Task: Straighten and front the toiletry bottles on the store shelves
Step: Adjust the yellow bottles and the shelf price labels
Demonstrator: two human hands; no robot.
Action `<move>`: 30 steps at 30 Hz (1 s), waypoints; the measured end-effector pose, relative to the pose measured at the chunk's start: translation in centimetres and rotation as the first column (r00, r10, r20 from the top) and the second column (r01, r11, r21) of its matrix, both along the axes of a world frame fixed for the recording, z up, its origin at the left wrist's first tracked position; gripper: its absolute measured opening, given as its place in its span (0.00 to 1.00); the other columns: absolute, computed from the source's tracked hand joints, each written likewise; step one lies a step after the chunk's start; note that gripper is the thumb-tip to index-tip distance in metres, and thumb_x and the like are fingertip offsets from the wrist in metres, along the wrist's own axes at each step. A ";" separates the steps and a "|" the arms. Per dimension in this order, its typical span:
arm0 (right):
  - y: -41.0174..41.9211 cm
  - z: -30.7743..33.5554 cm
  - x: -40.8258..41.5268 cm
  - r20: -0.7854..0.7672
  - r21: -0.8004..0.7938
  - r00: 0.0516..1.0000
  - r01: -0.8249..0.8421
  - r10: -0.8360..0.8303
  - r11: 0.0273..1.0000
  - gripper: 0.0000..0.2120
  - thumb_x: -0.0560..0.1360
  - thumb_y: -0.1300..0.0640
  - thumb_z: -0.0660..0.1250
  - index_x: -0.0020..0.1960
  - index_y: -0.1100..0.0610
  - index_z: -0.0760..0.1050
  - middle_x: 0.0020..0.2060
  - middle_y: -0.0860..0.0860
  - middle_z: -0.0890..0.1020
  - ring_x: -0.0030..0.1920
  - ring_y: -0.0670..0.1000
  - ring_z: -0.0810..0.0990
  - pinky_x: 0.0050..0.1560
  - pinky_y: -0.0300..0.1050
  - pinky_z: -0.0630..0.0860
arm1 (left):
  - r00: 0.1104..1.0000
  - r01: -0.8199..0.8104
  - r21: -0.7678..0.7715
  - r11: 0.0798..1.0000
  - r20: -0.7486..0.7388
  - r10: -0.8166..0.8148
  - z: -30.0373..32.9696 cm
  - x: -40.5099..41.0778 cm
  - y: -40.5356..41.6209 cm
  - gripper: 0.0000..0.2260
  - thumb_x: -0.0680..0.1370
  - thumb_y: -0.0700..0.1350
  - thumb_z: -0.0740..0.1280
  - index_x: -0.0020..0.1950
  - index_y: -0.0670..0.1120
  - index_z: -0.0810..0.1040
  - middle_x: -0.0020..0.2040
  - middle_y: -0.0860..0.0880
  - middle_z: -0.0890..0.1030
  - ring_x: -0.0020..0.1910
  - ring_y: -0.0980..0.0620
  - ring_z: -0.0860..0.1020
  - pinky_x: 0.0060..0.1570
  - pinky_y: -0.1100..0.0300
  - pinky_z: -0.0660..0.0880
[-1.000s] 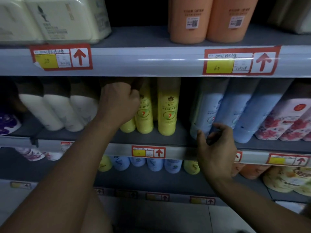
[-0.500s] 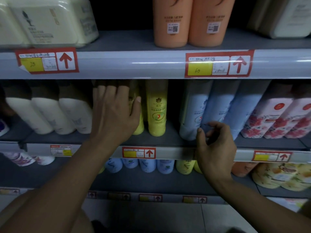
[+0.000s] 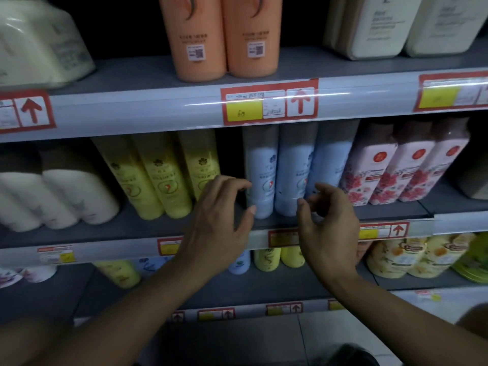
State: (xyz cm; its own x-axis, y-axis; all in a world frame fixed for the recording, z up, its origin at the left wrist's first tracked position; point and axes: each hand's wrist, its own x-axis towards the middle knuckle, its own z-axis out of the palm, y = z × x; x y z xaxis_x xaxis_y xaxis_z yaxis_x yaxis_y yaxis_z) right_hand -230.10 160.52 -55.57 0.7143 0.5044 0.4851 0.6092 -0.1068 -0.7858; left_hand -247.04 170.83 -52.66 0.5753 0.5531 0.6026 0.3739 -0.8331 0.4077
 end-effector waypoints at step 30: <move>3.3 0.0 -2.2 -0.166 0.024 0.982 0.096 -0.091 0.995 0.13 0.80 0.51 0.69 0.60 0.51 0.69 0.41 0.45 0.79 0.43 0.50 0.81 0.46 0.52 0.78 | 0.942 -0.175 -0.439 0.881 0.186 0.280 -3.7 6.6 0.1 0.28 0.76 0.40 0.74 0.73 0.46 0.68 0.63 0.52 0.76 0.55 0.66 0.69 0.48 0.82 0.64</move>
